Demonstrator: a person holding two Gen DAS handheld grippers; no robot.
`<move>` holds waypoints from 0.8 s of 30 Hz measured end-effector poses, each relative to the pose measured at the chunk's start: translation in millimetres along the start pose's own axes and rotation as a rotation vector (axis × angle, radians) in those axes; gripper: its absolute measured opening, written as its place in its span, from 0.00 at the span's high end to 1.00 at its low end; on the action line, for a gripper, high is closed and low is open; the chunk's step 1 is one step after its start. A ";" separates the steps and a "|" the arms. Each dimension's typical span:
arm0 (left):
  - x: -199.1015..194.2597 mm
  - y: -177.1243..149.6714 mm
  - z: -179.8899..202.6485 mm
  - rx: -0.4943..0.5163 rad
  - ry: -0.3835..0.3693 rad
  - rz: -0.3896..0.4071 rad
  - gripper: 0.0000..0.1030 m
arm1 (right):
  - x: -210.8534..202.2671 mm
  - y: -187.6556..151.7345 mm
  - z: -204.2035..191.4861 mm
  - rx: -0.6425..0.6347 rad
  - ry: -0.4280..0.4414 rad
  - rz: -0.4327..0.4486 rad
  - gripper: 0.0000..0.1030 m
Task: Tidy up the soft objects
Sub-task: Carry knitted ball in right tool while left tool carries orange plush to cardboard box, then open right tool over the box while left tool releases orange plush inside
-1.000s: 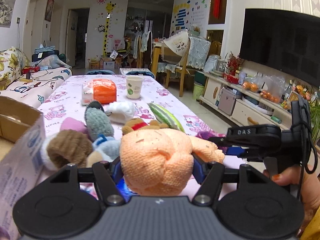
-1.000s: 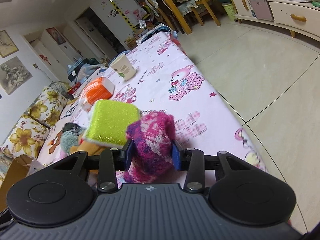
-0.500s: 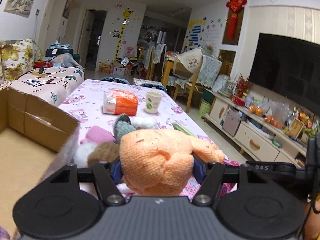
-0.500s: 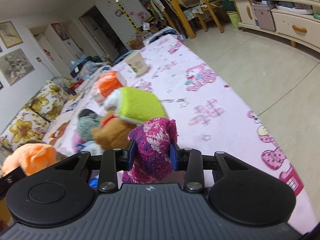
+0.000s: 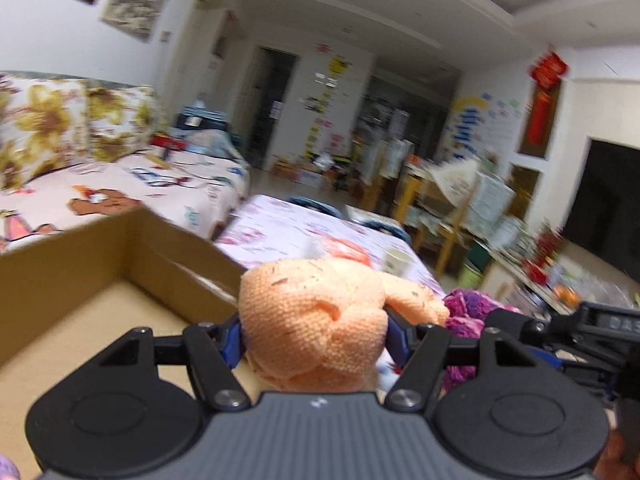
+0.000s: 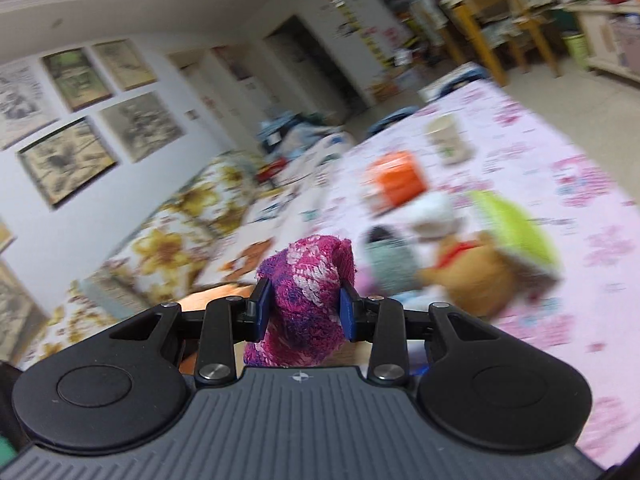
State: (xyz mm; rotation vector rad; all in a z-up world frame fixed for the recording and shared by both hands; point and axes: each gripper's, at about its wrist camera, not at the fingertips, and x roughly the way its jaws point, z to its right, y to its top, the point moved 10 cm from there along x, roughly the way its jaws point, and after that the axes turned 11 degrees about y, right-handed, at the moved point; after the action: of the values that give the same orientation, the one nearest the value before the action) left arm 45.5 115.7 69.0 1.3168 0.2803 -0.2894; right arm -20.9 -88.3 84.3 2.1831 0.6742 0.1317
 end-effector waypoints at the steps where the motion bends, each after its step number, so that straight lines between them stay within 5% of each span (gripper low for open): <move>1: 0.9 4.4 -11.2 -0.015 0.029 0.011 0.36 | 10.8 -2.3 -7.7 -0.004 0.019 -0.016 0.58; 13: 12.8 11.6 -120.0 -0.248 0.321 -0.028 0.34 | 130.2 -48.9 -38.7 -0.054 0.099 -0.226 0.56; 17: 12.3 9.9 -133.1 -0.273 0.377 -0.048 0.32 | 143.2 -53.5 -37.8 -0.068 0.081 -0.264 0.43; 21: 8.0 11.9 -137.0 -0.291 0.387 -0.035 0.15 | 132.7 -43.0 -36.4 -0.085 0.069 -0.235 0.01; 24: 5.5 17.9 -128.5 -0.271 0.364 -0.005 0.03 | 119.4 -30.8 -35.9 -0.104 0.064 -0.192 0.01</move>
State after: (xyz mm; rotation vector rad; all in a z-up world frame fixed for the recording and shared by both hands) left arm 52.3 244.4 53.8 1.0946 0.6081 -0.0106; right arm 56.5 13.1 69.1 2.0110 0.8890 0.1335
